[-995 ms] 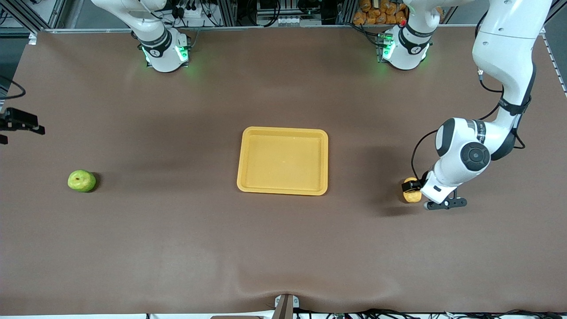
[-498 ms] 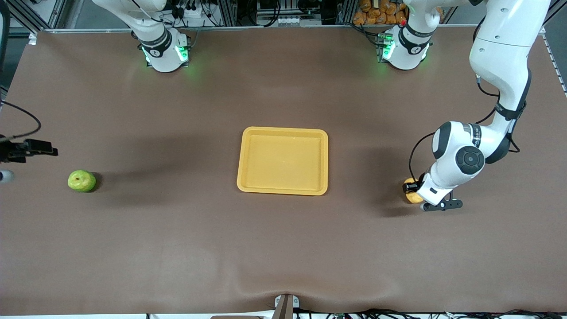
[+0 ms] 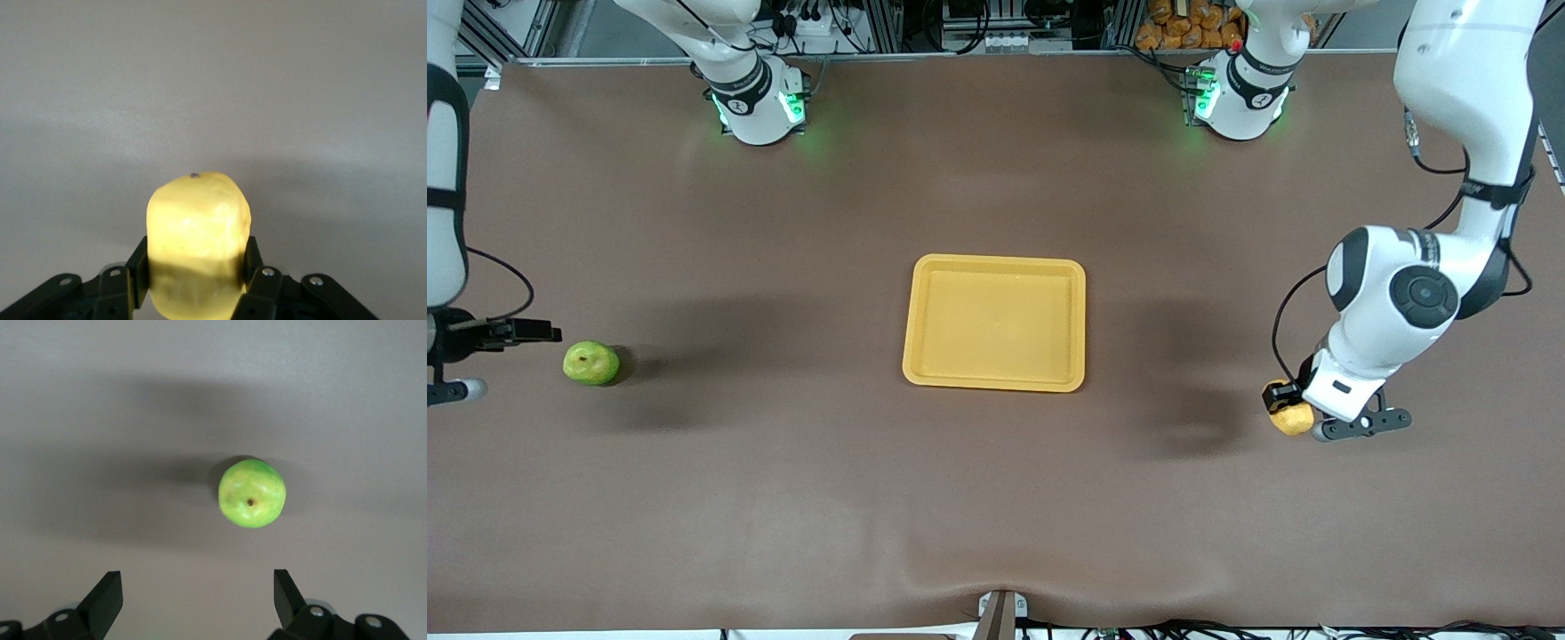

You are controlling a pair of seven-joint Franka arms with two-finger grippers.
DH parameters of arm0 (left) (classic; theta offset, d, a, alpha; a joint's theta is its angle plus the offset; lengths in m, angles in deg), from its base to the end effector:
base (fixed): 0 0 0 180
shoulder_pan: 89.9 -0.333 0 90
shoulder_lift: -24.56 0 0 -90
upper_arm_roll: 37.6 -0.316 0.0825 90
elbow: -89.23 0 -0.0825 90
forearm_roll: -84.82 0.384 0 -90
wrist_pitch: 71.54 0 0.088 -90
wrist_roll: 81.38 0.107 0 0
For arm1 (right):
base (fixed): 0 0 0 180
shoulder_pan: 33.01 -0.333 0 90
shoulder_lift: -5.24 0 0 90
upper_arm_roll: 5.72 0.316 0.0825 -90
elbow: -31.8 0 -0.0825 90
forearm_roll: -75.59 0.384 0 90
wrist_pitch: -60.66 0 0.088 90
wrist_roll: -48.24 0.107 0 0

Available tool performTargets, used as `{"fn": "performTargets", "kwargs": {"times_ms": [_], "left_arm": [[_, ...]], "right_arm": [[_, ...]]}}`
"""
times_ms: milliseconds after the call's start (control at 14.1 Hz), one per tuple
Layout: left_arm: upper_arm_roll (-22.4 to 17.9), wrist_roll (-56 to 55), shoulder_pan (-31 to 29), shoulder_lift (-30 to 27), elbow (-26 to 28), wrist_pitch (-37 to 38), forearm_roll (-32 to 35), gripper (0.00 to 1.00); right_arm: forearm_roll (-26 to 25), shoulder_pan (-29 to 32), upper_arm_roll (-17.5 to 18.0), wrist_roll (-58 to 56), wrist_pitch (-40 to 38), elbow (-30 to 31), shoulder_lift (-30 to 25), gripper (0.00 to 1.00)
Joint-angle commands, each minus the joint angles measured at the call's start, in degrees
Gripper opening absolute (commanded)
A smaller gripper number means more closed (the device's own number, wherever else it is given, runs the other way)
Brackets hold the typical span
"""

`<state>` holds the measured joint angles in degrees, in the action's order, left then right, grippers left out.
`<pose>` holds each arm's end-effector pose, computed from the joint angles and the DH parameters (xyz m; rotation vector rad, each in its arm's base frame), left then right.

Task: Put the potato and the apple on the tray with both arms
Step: 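Carry the potato with the left gripper while the right gripper reaches the apple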

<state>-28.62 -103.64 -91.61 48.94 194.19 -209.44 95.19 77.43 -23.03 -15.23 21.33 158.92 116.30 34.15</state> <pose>0.6538 -0.0741 0.3175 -3.0951 -0.2411 -0.2631 0.6350 -0.2040 0.3702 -3.0553 -0.2000 0.3955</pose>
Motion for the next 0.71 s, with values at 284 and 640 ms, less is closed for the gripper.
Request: {"fn": "performTargets", "kwargs": {"times_ms": [284, 640], "left_arm": [[10.17, -12.27, -0.05, -3.20, -6.43, 16.16, 0.79, 0.03], [16.87, -27.11, 5.55, -1.71, -6.95, 16.61, 1.76, 0.03]], "right_arm": [[0.01, 2.32, 0.54, -0.95, 6.58, 1.36, 6.50, 1.00], [0.01, 3.02, 0.54, -2.87, 14.05, 4.18, 9.22, 1.00]]}}
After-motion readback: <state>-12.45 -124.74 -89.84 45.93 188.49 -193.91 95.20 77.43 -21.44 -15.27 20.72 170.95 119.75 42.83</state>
